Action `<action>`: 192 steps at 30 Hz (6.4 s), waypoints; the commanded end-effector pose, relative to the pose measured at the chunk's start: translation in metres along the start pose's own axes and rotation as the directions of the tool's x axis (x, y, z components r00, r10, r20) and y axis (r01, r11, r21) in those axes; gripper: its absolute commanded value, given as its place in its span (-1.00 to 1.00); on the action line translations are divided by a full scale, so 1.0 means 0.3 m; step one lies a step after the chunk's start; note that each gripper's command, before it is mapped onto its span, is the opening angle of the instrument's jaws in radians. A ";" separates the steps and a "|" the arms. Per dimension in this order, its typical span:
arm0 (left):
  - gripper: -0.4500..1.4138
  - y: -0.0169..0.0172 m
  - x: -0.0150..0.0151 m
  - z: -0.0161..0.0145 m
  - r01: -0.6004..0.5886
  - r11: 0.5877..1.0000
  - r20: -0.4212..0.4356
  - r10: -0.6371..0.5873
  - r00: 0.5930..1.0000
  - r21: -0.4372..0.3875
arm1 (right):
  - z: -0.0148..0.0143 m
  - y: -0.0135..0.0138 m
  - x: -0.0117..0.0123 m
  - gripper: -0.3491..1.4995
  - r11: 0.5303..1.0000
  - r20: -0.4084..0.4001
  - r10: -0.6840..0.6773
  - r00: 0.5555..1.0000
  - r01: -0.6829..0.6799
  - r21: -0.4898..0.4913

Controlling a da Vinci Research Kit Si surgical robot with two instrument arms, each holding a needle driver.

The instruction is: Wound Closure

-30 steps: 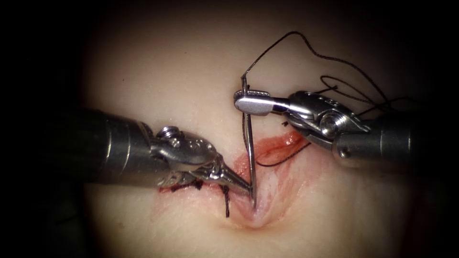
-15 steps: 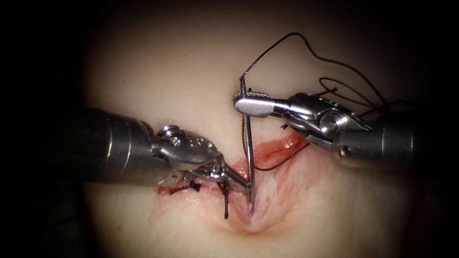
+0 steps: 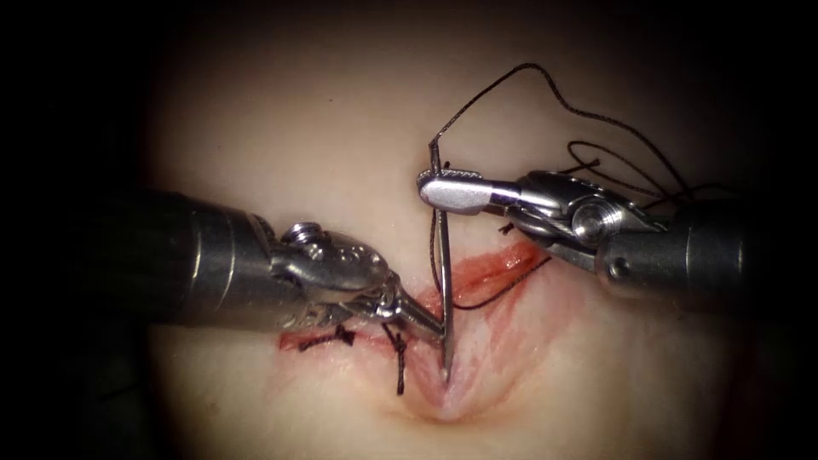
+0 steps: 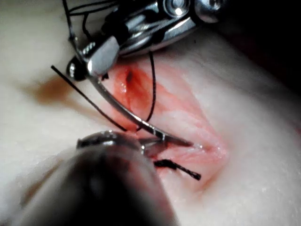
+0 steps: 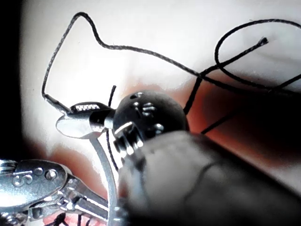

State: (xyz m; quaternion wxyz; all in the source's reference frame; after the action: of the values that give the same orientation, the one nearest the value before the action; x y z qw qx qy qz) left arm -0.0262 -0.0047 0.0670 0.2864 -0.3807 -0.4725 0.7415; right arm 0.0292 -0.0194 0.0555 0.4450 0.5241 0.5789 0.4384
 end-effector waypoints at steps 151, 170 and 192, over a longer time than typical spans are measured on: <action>-1.00 0.006 0.003 0.002 -0.069 0.998 0.070 0.069 0.995 0.001 | -0.0037 0.0013 0.0151 -1.00 0.992 0.014 -0.118 0.993 0.118 0.041; -1.00 0.006 0.003 0.002 -0.069 0.998 0.070 0.069 0.995 0.000 | 0.0056 0.0000 0.0136 -1.00 0.987 0.063 -0.122 0.991 0.114 0.115; -1.00 0.006 0.003 0.002 -0.069 0.998 0.070 0.069 0.995 0.000 | -0.0003 -0.0024 0.0135 -1.00 0.987 0.060 -0.112 0.992 0.105 0.122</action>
State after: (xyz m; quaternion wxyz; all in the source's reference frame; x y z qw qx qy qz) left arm -0.0268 -0.0048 0.0648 0.2447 -0.3702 -0.4676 0.7645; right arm 0.0277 -0.0155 0.0543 0.4586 0.5302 0.6141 0.3627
